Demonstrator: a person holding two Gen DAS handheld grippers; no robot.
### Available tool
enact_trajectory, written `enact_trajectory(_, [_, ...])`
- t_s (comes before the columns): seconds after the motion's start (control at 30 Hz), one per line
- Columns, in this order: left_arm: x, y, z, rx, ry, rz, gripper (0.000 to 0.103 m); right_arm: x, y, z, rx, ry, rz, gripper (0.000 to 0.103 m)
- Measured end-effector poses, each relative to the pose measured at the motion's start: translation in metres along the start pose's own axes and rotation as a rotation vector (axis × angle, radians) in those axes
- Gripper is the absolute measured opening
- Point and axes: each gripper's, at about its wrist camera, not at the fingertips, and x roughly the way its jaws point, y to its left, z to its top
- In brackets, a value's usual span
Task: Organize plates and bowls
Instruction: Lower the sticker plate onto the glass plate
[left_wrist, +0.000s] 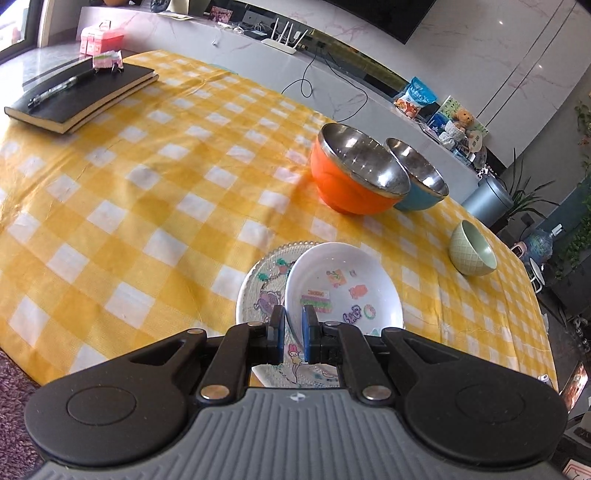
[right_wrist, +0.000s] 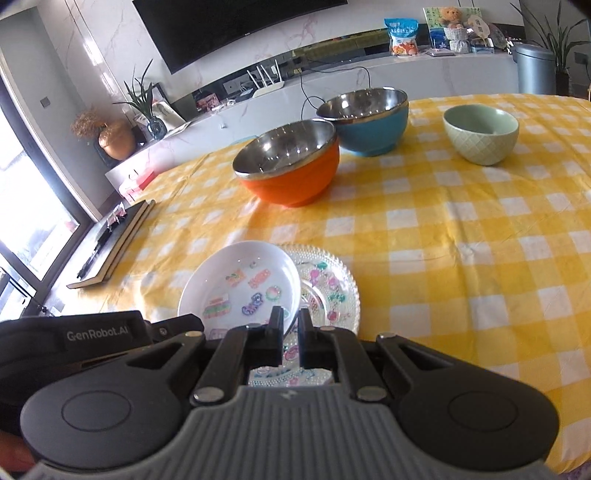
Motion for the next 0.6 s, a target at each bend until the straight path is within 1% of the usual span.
enact_trajectory(0.17, [0.008, 0.002, -0.006, -0.007, 0.028, -0.011, 0.009, 0.004, -0.005, -0.002, 0.018, 0.021, -0.022, 0.005])
enact_trajectory(0.6, [0.011, 0.004, -0.008, 0.002, 0.036, 0.009, 0.015, 0.012, -0.007, -0.003, 0.037, 0.052, -0.017, 0.005])
